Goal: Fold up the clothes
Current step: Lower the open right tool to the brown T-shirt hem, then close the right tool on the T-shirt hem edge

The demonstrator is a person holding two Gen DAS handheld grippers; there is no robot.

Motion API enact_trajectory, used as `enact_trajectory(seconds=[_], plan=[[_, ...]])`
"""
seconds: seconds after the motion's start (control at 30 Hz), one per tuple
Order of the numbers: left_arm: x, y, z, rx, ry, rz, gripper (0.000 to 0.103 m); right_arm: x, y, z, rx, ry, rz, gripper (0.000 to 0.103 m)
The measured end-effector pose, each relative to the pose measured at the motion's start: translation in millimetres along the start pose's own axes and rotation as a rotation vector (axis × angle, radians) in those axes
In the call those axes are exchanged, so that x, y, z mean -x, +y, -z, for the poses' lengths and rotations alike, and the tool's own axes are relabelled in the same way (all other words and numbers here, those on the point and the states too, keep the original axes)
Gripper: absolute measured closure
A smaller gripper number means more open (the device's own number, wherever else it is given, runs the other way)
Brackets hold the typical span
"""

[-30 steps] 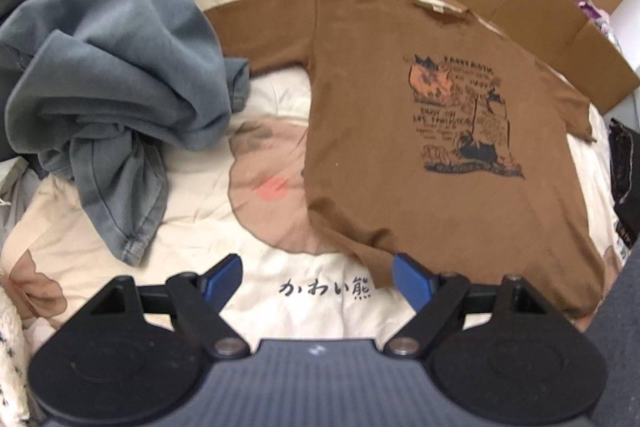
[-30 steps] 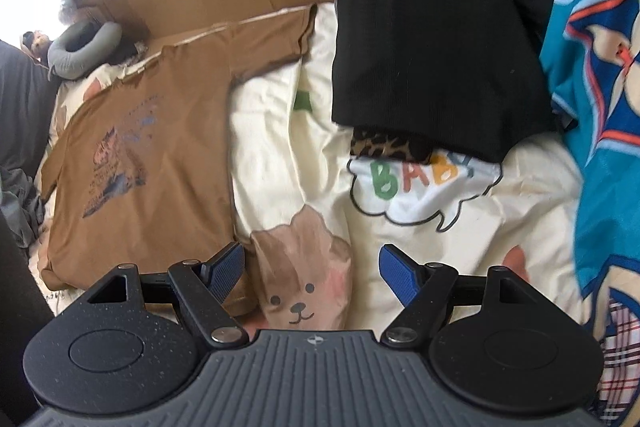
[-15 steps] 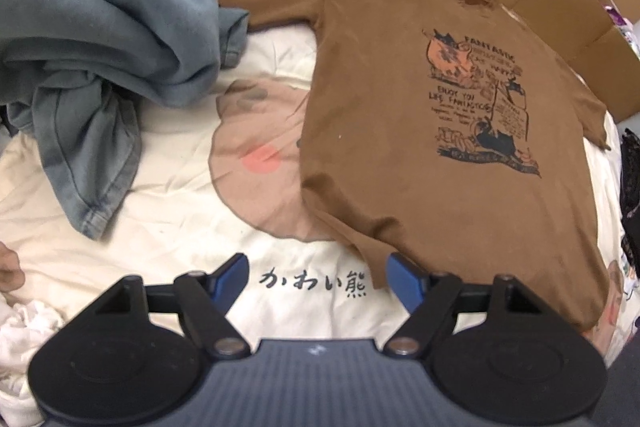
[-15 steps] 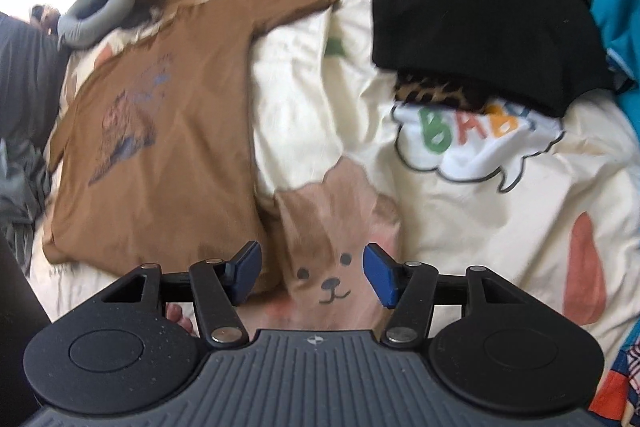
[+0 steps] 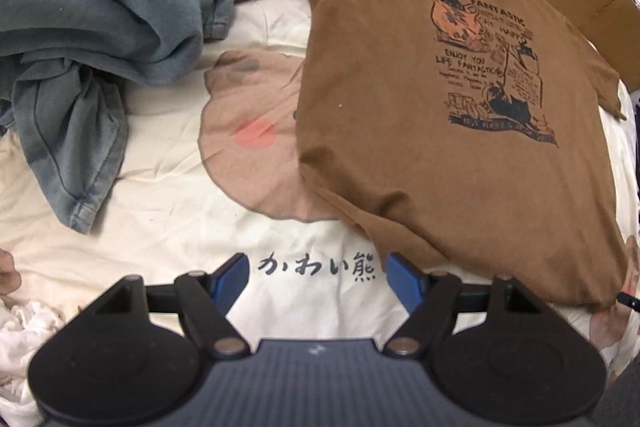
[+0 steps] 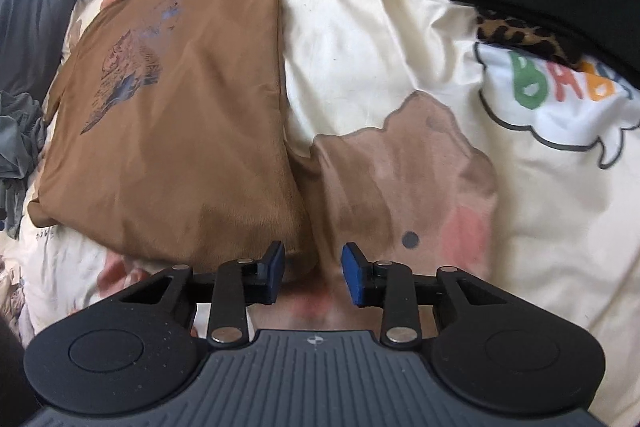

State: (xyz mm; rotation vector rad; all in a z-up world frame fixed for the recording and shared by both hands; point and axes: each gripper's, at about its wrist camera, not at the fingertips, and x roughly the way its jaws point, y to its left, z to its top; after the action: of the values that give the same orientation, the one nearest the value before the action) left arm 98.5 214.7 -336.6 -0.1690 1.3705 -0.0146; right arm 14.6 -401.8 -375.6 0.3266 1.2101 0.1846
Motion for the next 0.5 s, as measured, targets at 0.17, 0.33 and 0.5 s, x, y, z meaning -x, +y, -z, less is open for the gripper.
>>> enact_trajectory(seconds=[0.17, 0.33, 0.5], plan=[[-1.6, 2.3, -1.6, -0.001, 0.014, -0.014, 0.025, -15.7, 3.0, -2.7, 0.006, 0.007, -0.002, 0.079], [-2.4, 1.7, -2.8, -0.007, 0.028, -0.018, 0.025, -29.6, 1.9, -3.2, -0.012, 0.008, -0.002, 0.078], [-4.6, -0.6, -2.5, -0.006, 0.036, -0.015, 0.025, -36.6, 1.3, -6.6, -0.020, -0.007, -0.006, 0.074]])
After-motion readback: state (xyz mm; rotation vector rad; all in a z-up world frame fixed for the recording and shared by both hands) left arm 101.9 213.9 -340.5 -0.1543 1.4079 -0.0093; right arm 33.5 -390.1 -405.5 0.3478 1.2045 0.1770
